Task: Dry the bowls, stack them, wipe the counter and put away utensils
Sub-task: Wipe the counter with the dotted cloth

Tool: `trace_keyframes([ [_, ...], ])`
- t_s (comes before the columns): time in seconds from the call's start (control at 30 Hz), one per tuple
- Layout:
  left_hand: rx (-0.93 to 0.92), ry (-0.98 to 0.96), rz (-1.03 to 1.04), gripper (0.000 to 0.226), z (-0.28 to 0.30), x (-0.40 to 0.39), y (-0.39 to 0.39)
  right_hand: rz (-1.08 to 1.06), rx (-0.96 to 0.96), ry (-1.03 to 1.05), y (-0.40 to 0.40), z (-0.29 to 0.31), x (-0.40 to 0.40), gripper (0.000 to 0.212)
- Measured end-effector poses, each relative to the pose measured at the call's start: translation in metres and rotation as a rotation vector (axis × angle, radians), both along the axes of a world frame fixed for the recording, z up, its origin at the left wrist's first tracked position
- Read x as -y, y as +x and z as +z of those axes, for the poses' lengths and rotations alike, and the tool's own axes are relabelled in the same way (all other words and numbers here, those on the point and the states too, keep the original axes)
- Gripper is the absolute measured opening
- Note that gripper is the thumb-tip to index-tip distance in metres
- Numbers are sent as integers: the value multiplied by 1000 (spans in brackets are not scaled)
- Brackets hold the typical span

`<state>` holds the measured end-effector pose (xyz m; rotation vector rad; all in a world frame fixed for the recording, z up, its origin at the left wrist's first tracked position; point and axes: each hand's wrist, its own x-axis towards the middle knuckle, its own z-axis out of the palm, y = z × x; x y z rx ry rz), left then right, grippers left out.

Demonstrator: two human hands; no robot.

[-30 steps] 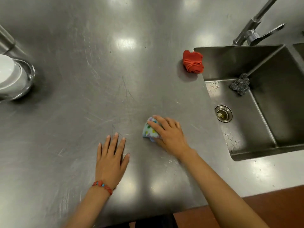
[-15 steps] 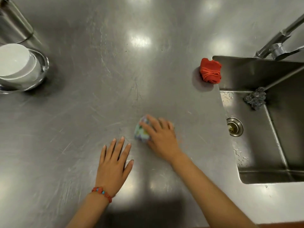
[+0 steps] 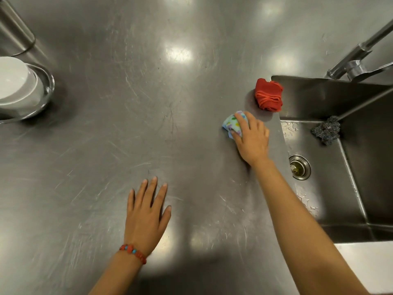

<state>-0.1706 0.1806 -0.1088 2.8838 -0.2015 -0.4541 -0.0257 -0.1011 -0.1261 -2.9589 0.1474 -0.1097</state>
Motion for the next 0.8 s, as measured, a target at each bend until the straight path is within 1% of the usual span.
trace_keyframes([
  [0.07,9,-4,-14,69,-1,6,9,36,30,13,-23,-2,-5,51],
  [0.13,1,-4,-23,69,-2,11,19,151,57,15,-46,-2,2,49],
  [0.2,-16,13,-34,70,-3,14,25,215,46,14,-45,0,19,48],
  [0.23,-27,26,-40,71,-4,14,26,186,42,5,-36,0,29,48],
  [0.3,-42,38,-47,71,-6,13,26,60,47,1,-7,-1,44,48],
  [0.4,-53,52,-54,71,-7,13,27,-101,37,32,28,1,49,50],
  [0.5,-53,53,-66,71,-6,12,28,-165,11,3,27,0,32,50],
  [0.6,-53,51,-67,70,-6,11,28,-64,6,3,-10,0,-2,49],
  [0.67,-51,50,-75,70,-6,10,28,57,20,14,-49,2,-34,50],
  [0.73,-49,48,-81,70,-5,9,28,208,51,7,-91,0,-67,55],
  [0.8,-46,42,-84,70,-4,7,27,335,10,2,-126,-4,-89,64],
])
